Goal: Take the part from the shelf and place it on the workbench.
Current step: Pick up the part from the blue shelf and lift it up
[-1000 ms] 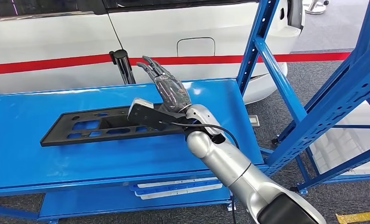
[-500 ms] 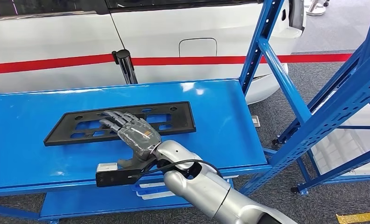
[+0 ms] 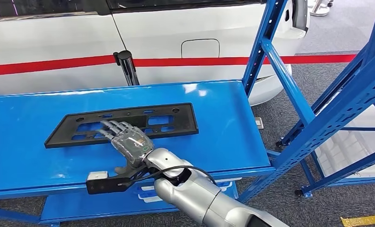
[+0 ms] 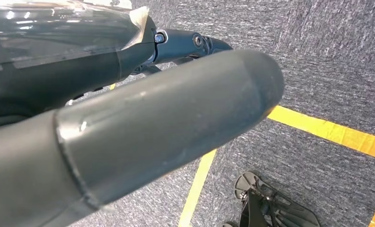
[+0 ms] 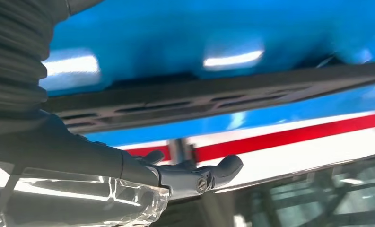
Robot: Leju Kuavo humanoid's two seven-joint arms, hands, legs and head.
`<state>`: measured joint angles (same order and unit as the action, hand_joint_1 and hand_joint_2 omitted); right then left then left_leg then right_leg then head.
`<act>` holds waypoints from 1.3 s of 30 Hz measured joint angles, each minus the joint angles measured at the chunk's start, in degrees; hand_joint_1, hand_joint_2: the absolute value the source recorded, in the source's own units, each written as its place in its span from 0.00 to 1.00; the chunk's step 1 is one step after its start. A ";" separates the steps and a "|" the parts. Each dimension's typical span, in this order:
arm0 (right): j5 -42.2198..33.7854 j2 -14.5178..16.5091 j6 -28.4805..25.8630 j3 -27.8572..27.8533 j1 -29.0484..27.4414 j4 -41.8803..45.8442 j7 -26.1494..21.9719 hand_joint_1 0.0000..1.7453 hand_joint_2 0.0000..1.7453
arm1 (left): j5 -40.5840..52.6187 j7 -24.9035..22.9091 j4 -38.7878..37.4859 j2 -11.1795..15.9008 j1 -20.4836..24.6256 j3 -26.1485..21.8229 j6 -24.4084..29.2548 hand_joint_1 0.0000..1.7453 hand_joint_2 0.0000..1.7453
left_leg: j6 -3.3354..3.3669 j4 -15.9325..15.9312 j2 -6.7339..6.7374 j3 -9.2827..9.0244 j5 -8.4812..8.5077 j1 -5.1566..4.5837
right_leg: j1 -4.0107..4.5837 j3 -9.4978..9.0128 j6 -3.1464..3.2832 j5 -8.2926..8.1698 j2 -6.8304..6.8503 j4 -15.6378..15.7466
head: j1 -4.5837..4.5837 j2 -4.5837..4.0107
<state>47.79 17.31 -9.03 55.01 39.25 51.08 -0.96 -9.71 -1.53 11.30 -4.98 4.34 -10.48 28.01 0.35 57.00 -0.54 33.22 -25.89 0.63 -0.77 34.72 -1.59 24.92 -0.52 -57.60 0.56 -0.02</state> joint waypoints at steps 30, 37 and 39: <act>19.11 -3.92 -13.48 -18.86 4.40 -17.63 8.21 1.00 1.00 | 4.31 5.67 0.03 0.17 0.03 -0.10 -0.39 0.00 0.00 | 0.01 0.02 0.02 -0.11 0.00 -0.08 | -0.16 -0.08 -0.02 -0.02 -0.02 0.01 | 0.00 0.00; 19.53 -4.85 -13.46 -21.31 1.61 -11.35 6.15 1.00 1.00 | 4.52 10.48 0.09 0.17 0.42 -0.26 0.50 0.00 0.00 | 0.01 0.02 0.02 -0.11 0.00 -0.08 | -0.16 -0.08 -0.02 -0.01 -0.02 0.01 | 0.00 -0.01; 18.74 -5.26 -13.23 -22.41 -0.05 -7.66 4.96 1.00 1.00 | 4.39 12.86 0.11 0.17 0.54 -0.70 0.73 0.00 0.00 | 0.01 0.02 0.02 -0.10 0.00 -0.08 | -0.16 -0.08 -0.02 -0.01 -0.02 0.01 | -0.01 -0.01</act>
<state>66.52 12.05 -22.26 32.60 39.20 43.42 4.00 -5.32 11.33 11.41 -4.81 4.88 -11.18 28.74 0.36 57.01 -0.52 33.12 -25.90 0.55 -0.93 34.64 -1.61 24.91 -0.54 -57.60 0.56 -0.02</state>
